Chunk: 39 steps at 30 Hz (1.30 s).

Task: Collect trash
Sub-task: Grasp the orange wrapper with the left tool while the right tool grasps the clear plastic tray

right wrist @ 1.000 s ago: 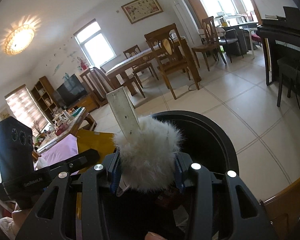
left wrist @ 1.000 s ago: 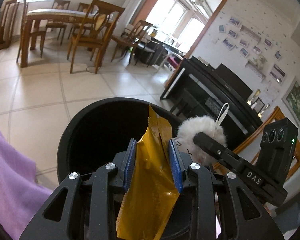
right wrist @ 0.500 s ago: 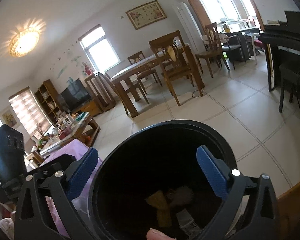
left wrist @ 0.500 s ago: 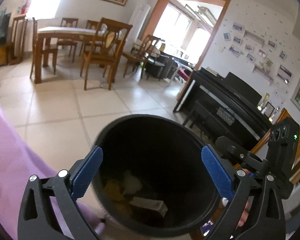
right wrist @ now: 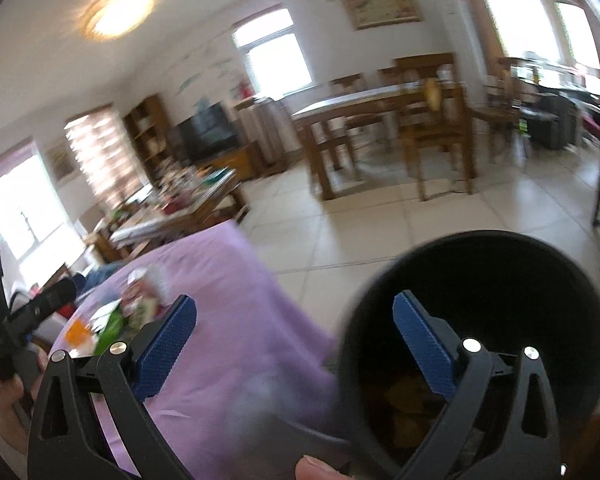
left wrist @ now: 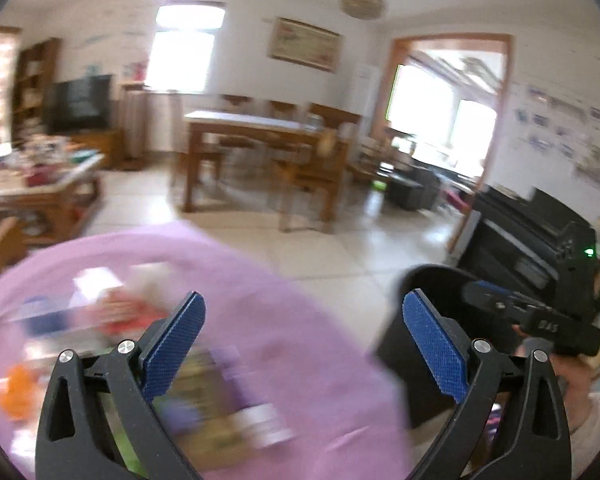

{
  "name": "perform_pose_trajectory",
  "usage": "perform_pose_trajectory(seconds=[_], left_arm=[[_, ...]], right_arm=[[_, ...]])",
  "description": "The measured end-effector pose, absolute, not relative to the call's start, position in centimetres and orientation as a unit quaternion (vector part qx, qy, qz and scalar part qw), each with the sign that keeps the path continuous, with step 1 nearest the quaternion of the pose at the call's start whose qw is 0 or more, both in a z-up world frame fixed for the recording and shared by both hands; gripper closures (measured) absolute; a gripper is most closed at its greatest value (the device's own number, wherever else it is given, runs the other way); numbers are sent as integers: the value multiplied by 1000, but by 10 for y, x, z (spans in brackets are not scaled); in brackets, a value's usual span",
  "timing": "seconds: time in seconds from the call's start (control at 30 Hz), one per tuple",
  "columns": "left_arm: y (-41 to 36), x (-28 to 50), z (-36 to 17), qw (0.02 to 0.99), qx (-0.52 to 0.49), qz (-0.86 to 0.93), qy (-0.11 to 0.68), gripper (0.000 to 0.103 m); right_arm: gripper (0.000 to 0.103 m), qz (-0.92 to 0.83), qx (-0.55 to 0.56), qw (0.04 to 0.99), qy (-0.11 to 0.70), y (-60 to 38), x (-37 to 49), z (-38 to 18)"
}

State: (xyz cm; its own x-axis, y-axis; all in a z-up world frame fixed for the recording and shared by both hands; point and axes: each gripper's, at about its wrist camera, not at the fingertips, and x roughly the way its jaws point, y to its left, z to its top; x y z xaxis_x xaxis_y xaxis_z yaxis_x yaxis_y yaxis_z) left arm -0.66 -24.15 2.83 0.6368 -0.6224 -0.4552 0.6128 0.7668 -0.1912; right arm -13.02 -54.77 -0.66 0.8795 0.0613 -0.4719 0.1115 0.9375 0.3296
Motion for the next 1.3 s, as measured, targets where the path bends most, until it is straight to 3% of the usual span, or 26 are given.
perform_pose_trajectory(seconds=[0.27, 0.47, 0.7, 0.77, 0.83, 0.93, 1.0, 1.3], left_arm=[[-60, 27, 2, 933, -16, -180, 311, 6], [-2, 60, -28, 905, -33, -177, 386, 27], [-3, 84, -53, 871, -35, -231, 433, 51], [-3, 87, -57, 862, -44, -242, 444, 60], [-7, 90, -60, 858, -38, -244, 451, 66], [-7, 92, -62, 858, -34, -243, 452, 71], [-7, 91, -61, 859, -36, -244, 449, 73], [-14, 66, -21, 885, -70, -253, 384, 74]], right_arm=[[5, 119, 95, 946, 286, -418, -50, 4], [5, 209, 17, 923, 323, -329, 21, -3], [7, 258, -50, 890, 374, -279, 77, -20], [18, 266, -56, 882, 384, -276, 79, -25], [51, 268, -64, 877, 395, -271, 82, -29], [76, 270, -64, 876, 393, -271, 79, -29], [82, 271, -59, 877, 391, -272, 76, -28], [85, 249, 40, 908, 335, -304, 41, 3]])
